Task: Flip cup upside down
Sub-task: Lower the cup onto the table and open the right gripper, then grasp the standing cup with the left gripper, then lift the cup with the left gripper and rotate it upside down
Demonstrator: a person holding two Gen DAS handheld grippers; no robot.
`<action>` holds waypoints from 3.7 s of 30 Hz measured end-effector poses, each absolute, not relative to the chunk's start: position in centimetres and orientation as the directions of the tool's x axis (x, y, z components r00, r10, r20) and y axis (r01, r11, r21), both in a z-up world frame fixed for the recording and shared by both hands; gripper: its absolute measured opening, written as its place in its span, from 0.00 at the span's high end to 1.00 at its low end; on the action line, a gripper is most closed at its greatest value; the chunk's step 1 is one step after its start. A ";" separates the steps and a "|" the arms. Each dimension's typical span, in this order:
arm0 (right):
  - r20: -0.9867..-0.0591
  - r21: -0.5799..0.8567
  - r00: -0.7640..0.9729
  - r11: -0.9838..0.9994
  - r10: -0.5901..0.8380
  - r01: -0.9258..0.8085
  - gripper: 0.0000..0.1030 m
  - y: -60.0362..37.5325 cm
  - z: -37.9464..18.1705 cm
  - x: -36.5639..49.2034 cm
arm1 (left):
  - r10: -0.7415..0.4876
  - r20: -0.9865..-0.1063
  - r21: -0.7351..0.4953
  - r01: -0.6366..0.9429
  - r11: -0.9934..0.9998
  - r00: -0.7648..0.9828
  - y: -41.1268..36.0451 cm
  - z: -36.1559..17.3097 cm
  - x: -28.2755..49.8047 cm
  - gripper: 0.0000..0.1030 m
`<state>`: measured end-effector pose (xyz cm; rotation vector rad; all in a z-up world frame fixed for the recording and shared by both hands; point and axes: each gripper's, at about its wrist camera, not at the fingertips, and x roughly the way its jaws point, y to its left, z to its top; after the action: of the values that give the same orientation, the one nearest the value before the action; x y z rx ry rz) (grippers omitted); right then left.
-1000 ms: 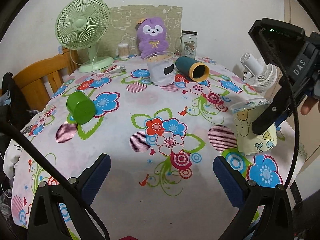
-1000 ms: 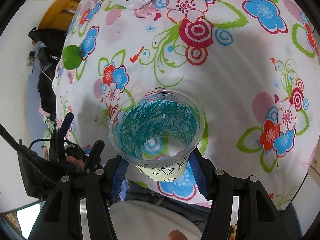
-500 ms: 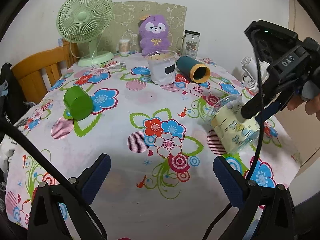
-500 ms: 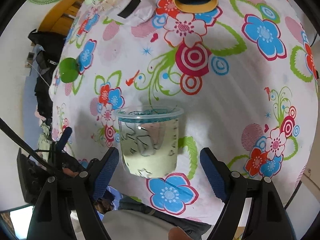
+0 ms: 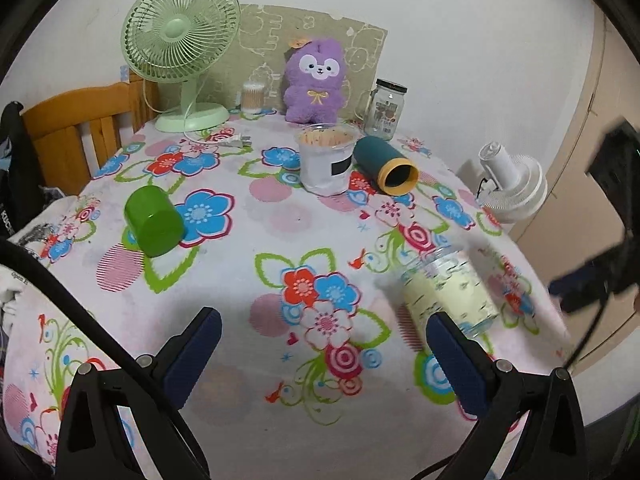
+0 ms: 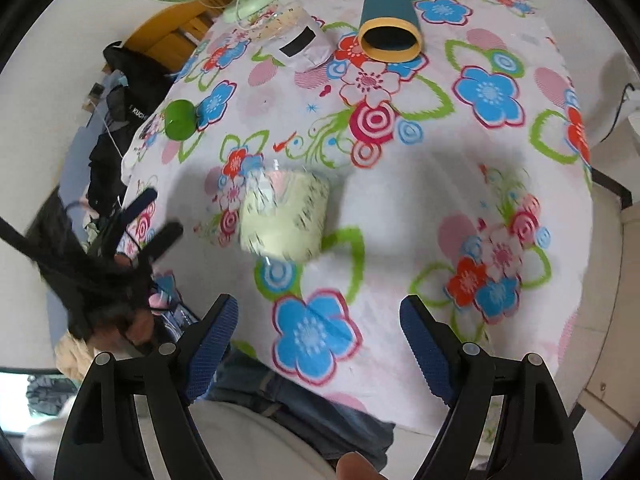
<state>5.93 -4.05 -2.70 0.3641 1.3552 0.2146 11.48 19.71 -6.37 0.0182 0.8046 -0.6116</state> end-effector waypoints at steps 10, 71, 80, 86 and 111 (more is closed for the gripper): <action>-0.902 0.360 0.267 0.933 0.340 0.030 0.17 -5.1 -3.2 -0.2 | -0.533 -0.699 -0.242 0.543 0.804 0.477 15.3 -4.8 10.8 0.00; -0.705 0.456 0.496 0.860 0.507 -0.231 0.17 -6.1 -6.8 -4.4 | -0.318 -0.893 -0.087 0.571 0.816 0.319 10.1 -5.4 11.7 0.41; -0.624 0.395 0.556 0.836 0.549 -0.382 0.17 -3.2 -5.5 -4.4 | -0.139 -0.961 0.055 0.654 0.754 0.241 12.5 -3.7 12.2 0.41; -0.570 0.329 0.600 0.825 0.562 -0.460 0.17 -1.7 -5.0 -4.7 | -0.011 -0.980 0.135 0.700 0.701 0.201 12.5 -4.2 12.4 0.41; -0.468 0.311 0.641 0.792 0.608 -0.525 0.13 1.4 -8.7 -2.2 | 0.377 -0.923 0.165 0.815 0.555 -0.071 11.3 -9.8 13.5 0.41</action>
<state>-2.24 1.41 -8.75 0.1510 0.5887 0.6491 13.45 11.31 -9.75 1.0120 1.6743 -0.4891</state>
